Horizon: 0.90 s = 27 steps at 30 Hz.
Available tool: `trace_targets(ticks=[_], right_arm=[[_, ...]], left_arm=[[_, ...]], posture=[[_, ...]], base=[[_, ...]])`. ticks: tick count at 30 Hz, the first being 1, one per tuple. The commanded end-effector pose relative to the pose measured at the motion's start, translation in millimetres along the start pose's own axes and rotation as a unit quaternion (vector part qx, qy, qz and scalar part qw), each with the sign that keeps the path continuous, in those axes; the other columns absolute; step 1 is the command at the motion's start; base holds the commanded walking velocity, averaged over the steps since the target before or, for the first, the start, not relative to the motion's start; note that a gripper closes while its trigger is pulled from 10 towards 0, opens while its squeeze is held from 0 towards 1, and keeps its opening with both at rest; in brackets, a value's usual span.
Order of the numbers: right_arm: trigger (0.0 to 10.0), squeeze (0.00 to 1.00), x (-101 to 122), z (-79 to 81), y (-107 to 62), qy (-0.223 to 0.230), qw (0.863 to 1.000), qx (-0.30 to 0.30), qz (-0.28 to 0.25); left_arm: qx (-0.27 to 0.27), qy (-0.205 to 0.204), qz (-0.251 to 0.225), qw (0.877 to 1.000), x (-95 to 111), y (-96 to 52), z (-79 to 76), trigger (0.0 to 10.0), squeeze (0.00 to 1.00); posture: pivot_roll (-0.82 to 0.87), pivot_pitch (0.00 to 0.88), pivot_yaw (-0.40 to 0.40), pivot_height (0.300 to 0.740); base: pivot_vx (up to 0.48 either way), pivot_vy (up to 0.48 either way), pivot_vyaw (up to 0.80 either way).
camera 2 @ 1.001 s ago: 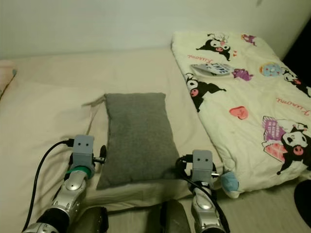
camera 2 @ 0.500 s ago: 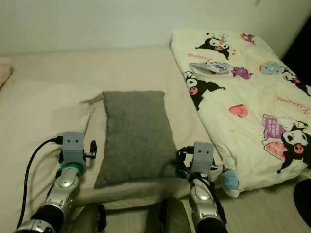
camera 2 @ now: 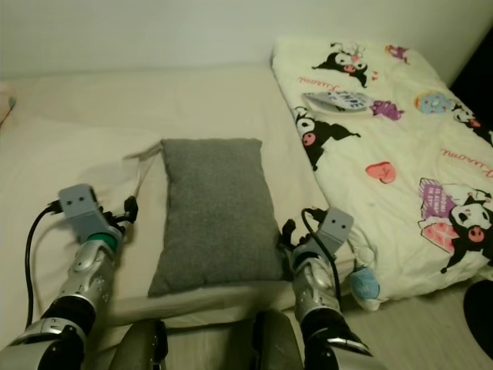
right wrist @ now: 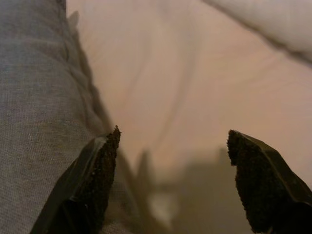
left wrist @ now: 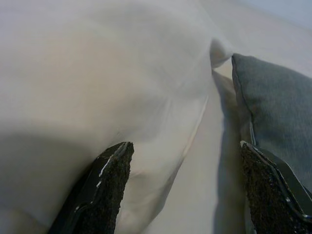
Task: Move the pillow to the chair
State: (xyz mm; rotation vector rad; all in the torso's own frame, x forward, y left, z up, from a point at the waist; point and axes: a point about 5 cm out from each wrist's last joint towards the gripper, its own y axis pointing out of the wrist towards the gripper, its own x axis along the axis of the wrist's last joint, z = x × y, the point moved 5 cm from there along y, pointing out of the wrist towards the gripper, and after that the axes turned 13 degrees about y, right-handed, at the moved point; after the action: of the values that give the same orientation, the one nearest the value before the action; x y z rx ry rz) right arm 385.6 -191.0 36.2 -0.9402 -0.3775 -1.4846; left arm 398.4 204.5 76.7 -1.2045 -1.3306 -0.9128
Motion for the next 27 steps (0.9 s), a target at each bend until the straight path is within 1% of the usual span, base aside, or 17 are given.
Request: trace_targets(ticks=[1,2,3,4,5,6,8,10,12,14,16,18,20,23,25,26,27], right_arm=[[10.0,1.00,-11.8,-4.7,-1.9,0.026,0.999,-0.007,0.026],[10.0,1.00,-13.3,-2.0,-0.8,0.062,0.997,-0.002,0.036],[10.0,1.00,-13.3,-2.0,-0.8,0.062,0.997,-0.002,0.036],[10.0,1.00,-15.1,2.4,0.0,0.097,0.994,0.008,0.046],[10.0,1.00,-15.1,2.4,0.0,0.097,0.994,0.008,0.046],[10.0,1.00,-16.3,5.7,0.7,0.127,0.990,0.016,0.054],[10.0,1.00,-16.3,5.7,0.7,0.127,0.990,0.016,0.054],[10.0,1.00,-15.1,14.6,1.8,0.182,0.981,0.034,0.056],[10.0,1.00,-12.6,20.5,2.6,0.207,0.976,0.048,0.052],[10.0,1.00,-11.3,22.8,2.8,0.213,0.974,0.053,0.049],[10.0,1.00,-10.8,23.2,2.9,0.215,0.974,0.055,0.048],[10.0,1.00,-10.0,23.7,2.7,0.215,0.974,0.061,0.047],[10.0,1.00,-9.5,24.1,2.7,0.217,0.973,0.065,0.048],[10.0,1.00,-11.0,30.1,1.7,0.204,0.973,0.090,0.060],[10.0,1.00,-12.2,31.6,1.3,0.200,0.973,0.094,0.063],[10.0,1.00,-14.3,33.9,0.4,0.198,0.973,0.101,0.067],[10.0,1.00,-14.3,33.9,0.4,0.198,0.973,0.101,0.067]], left_arm=[[-0.001,-0.017,0.018,1.000,-9.3,-1.9,2.7,10.0,1.00],[-0.003,-0.029,0.021,0.999,-10.4,-1.7,3.6,10.0,1.00],[-0.003,-0.029,0.021,0.999,-10.4,-1.7,3.6,10.0,1.00],[-0.011,-0.040,0.026,0.999,-12.3,-1.9,2.6,10.0,1.00],[-0.011,-0.040,0.026,0.999,-12.3,-1.9,2.6,10.0,1.00],[-0.025,-0.053,0.032,0.998,-14.9,-2.2,-1.2,10.0,1.00],[-0.025,-0.053,0.032,0.998,-14.9,-2.2,-1.2,10.0,1.00],[-0.065,-0.059,0.044,0.995,-20.1,-3.8,-17.8,10.0,1.00],[-0.090,-0.061,0.052,0.993,-23.0,-4.9,-29.4,10.0,1.00],[-0.103,-0.070,0.058,0.991,-25.1,-5.5,-35.7,10.0,1.00],[-0.108,-0.075,0.060,0.990,-25.9,-5.8,-38.0,10.0,1.00],[-0.121,-0.092,0.072,0.986,-29.8,-7.5,-47.3,10.0,1.00],[-0.126,-0.098,0.076,0.984,-31.2,-8.1,-50.7,10.0,1.00],[-0.142,-0.100,0.100,0.980,-39.3,-11.6,-62.3,10.0,1.00],[-0.140,-0.098,0.106,0.980,-41.7,-12.2,-62.4,10.0,1.00],[-0.124,-0.092,0.118,0.981,-46.4,-12.6,-57.4,10.0,1.00],[-0.124,-0.092,0.118,0.981,-46.4,-12.6,-57.4,10.0,1.00]], posture=[[0.05,0.152,0.033,0.606],[0.05,0.163,0.035,0.606],[0.05,0.163,0.035,0.606],[0.06,0.182,0.041,0.606],[0.06,0.182,0.041,0.606],[0.06,0.197,0.047,0.606],[0.06,0.197,0.047,0.606],[0.05,0.209,0.057,0.606],[0.05,0.212,0.061,0.606],[0.04,0.218,0.065,0.606],[0.04,0.218,0.065,0.606],[0.02,0.215,0.069,0.606],[0.02,0.215,0.069,0.606],[0.00,0.218,0.077,0.606],[0.00,0.216,0.080,0.606],[-0.01,0.217,0.083,0.606],[-0.01,0.217,0.083,0.606]], base=[[0.000,0.000,0.00],[0.000,0.000,0.00],[0.000,0.000,0.00],[0.000,0.000,0.00],[0.000,0.000,0.00],[0.000,0.000,0.00],[0.000,0.000,0.00],[0.000,0.000,0.00],[0.000,0.000,0.00],[0.000,0.000,0.00],[0.000,0.000,0.00],[0.000,0.000,0.00],[0.000,0.000,0.00],[0.000,0.000,0.00],[0.000,0.000,0.00],[0.000,0.000,0.00],[0.000,0.000,0.00]])
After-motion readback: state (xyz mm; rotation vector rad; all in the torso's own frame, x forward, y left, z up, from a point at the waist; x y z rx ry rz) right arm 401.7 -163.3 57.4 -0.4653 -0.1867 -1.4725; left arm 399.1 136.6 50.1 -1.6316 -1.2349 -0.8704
